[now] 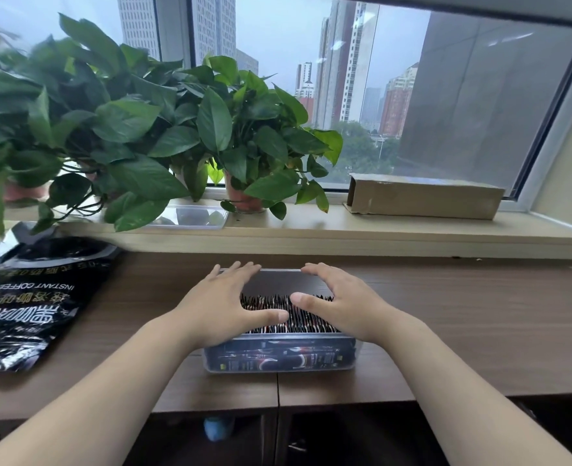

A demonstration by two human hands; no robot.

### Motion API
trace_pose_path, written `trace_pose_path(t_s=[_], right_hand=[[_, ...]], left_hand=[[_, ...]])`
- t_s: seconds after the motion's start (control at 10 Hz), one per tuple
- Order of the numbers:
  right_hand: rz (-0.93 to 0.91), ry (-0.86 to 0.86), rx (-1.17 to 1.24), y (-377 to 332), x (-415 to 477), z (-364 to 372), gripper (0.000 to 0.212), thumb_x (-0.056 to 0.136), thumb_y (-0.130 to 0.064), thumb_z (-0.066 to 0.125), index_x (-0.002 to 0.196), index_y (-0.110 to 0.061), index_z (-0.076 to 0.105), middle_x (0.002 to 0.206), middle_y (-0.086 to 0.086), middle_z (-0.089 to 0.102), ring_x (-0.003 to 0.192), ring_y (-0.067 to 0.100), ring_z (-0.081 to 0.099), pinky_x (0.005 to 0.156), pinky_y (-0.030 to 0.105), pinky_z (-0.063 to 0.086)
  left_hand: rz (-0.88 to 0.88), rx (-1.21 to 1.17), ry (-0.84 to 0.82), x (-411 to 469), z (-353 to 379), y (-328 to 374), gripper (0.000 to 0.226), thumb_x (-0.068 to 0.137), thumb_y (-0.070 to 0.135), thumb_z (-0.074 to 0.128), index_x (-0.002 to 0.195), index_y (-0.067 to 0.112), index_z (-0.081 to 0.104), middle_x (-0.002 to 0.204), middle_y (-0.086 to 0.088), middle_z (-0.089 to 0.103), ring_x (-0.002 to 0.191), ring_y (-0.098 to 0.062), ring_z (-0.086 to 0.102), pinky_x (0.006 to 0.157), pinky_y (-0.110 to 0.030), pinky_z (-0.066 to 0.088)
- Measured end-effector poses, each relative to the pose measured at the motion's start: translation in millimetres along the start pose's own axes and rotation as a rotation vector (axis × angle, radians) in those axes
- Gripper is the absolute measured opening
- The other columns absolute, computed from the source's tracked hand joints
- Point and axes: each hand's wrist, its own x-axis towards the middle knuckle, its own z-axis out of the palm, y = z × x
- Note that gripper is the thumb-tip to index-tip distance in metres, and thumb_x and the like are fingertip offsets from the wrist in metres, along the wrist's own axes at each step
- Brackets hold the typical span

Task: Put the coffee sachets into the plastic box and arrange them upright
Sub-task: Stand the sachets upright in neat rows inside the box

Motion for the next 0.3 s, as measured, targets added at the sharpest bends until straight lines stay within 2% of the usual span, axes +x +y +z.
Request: trace_pose_path(t_s=[0.1,0.2,0.3], right_hand=[[-0.002,-0.004,-0.010,0.3,1.7,-2.0,0.078,0.086,-0.071,0.049,0.151,-0.033,0.031,0.161,-0.011,0.027,0.150,0.007,0.016,0.120,0.034,0.018],[0.006,0.001,0.026,4.4,7.9,-1.9,0.074,0.088,-0.070,0.046,0.151,-0.033,0.033,0.159,-0.012,0.031,0.148,0.008,0.021,0.120,0.034,0.021],[-0.026,0.060,0.068,6.4,8.1,-1.4,0.066,0.092,-0.065,0.044,0.149,-0.033,0.037,0.155,-0.012,0.039,0.143,0.007,0.032,0.114,0.029,0.029]], left_hand=[[-0.033,-0.007,0.010,0.9,1.6,-0.8,0.106,0.070,0.085,0.049,0.157,0.035,0.013,0.166,0.006,0.010,0.154,-0.021,0.001,0.122,-0.038,0.010],[-0.051,-0.015,0.024,5.1,2.5,-1.7,0.097,0.078,0.081,0.043,0.157,0.033,0.014,0.166,0.004,0.011,0.154,-0.020,0.001,0.122,-0.036,0.008],[-0.016,-0.018,0.079,5.0,3.4,-1.9,0.084,0.088,0.072,0.040,0.157,0.032,0.015,0.166,0.004,0.013,0.153,-0.014,0.003,0.121,-0.028,0.004]])
